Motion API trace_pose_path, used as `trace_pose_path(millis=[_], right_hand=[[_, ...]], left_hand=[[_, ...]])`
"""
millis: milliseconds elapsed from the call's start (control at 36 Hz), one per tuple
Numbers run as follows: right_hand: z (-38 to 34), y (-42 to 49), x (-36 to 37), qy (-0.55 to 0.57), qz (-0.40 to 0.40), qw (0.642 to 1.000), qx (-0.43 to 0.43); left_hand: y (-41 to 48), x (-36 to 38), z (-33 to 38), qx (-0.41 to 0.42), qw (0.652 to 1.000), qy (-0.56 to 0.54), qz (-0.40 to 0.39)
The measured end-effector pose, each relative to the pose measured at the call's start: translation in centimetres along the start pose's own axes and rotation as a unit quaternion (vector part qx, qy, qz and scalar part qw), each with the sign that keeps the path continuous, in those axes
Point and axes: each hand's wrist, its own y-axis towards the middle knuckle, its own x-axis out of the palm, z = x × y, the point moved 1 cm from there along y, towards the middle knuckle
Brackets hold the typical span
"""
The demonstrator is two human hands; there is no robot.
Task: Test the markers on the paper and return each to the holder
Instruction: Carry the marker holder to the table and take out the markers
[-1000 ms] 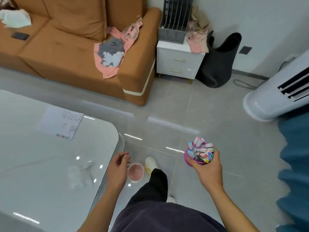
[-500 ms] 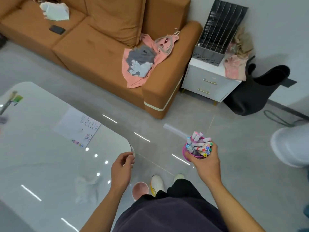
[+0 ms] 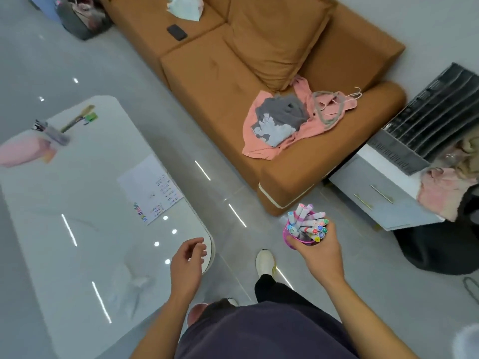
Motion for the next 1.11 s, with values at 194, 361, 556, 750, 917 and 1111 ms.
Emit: trace_pose_path(millis=[194,361,556,750,917,1111], right_hand=[[-2.5,5.4,0.9,-0.012,-0.058,0.998,-0.018],[-6.1,11.0,4.0,-0.036,-0.111,0.992,-0.045],[-10.8,17.4,9.2,-0.063,-0.145,0.983,-0.09],[-17.0,22.8,15.5,-0.069,-0.186,0.972,-0.124],[-21.6,26.5,20.5,-0.082,-0.226,0.962,-0.132],[-26.4,31.1,26.3,-0.116,-0.287,0.94,-0.147]], left_hand=[[1.6,1.1,1.2,-0.023,0.998,-0.015,0.061],[4.4,1.7,3.2,-0.048,0.991,-0.04,0.114],[9.8,1.8,5.1,-0.078,0.983,-0.063,0.154],[16.7,0.1,8.4,-0.091,0.973,-0.103,0.186],[21.3,-1.4,11.7,-0.095,0.961,-0.139,0.219],[25.2,-1.5,13.7,-0.116,0.941,-0.165,0.272]])
